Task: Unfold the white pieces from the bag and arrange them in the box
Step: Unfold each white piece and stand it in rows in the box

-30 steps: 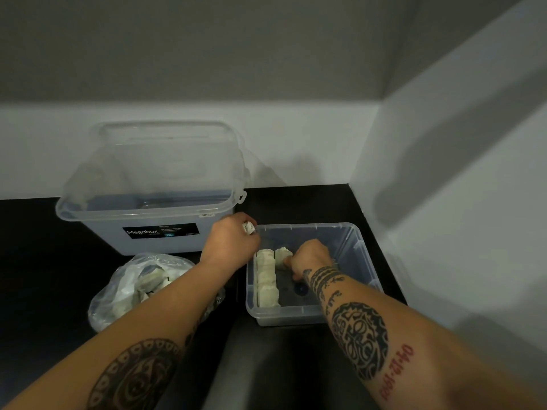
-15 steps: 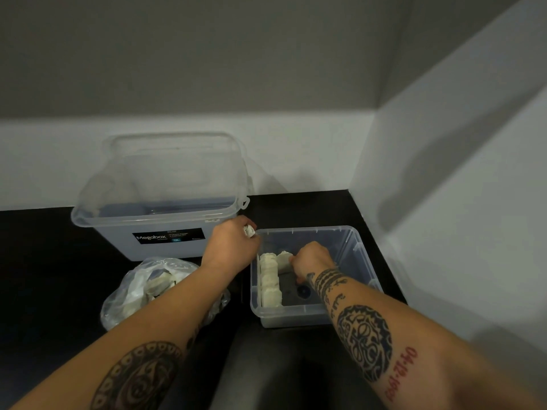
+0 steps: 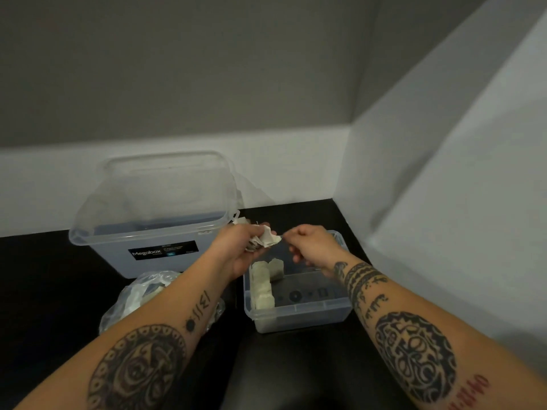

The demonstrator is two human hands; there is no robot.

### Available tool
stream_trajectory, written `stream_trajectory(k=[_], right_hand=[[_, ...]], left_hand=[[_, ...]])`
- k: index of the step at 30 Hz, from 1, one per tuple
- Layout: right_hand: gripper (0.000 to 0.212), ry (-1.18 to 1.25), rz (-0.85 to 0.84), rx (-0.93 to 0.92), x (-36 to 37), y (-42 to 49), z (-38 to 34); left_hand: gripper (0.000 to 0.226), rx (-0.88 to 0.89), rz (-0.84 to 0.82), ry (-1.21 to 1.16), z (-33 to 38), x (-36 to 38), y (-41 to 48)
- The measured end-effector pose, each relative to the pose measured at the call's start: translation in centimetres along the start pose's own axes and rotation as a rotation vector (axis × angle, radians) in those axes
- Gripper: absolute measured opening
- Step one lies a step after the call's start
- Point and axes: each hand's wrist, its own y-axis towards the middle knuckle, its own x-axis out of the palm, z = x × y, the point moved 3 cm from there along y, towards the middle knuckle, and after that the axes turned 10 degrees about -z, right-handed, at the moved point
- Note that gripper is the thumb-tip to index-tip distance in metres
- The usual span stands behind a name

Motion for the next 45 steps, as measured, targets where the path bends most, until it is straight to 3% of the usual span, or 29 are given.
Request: stream_trajectory(k=[4, 8, 13, 16, 22, 28, 35, 39, 45], right_hand=[[0.027, 0.070, -0.045, -0.259, 0.0, -1.4, -0.6], [0.044, 0.033, -0.110, -0.366, 0.3, -2.0, -0.5], [0.036, 0.239, -0.072, -0.265, 0.3, -1.8, -0.7], [0.034, 0.201, -0.023, -0.214, 0.5, -1.4, -1.0], [0.010, 0.150, 0.143, -0.354, 0.1, -0.9, -1.8], [0.018, 0.046, 0.228, -0.461, -0.5, -1.0, -1.8], [0.019, -0.073, 0.178, -0.403, -0.2, -0.4, -1.2], [0.025, -0.017, 0.161, -0.418, -0.2, -0.3, -0.7], [0.014, -0.136, 0.070, -0.323, -0.1, -0.2, -0.3]], left_hand=[[0.024, 0.043, 0.035, 0.100, -0.7, -0.2, 0.1], [0.020, 0.052, 0.013, 0.065, -0.8, 0.1, 0.3], [0.025, 0.110, -0.017, 0.172, -0.7, -0.1, -0.1], [0.030, 0.173, -0.069, 0.231, -0.7, 0.2, -0.5], [0.020, 0.255, -0.023, 0.340, -0.4, 0.2, -0.5], [0.007, 0.350, 0.007, 0.446, -0.2, -0.3, -0.6], [0.005, 0.374, -0.072, 0.738, -0.7, -0.2, -0.5], [0.003, 0.365, -0.070, 0.744, -0.7, -0.3, -0.4], [0.003, 0.351, -0.076, 0.808, -0.6, -0.3, -0.7]])
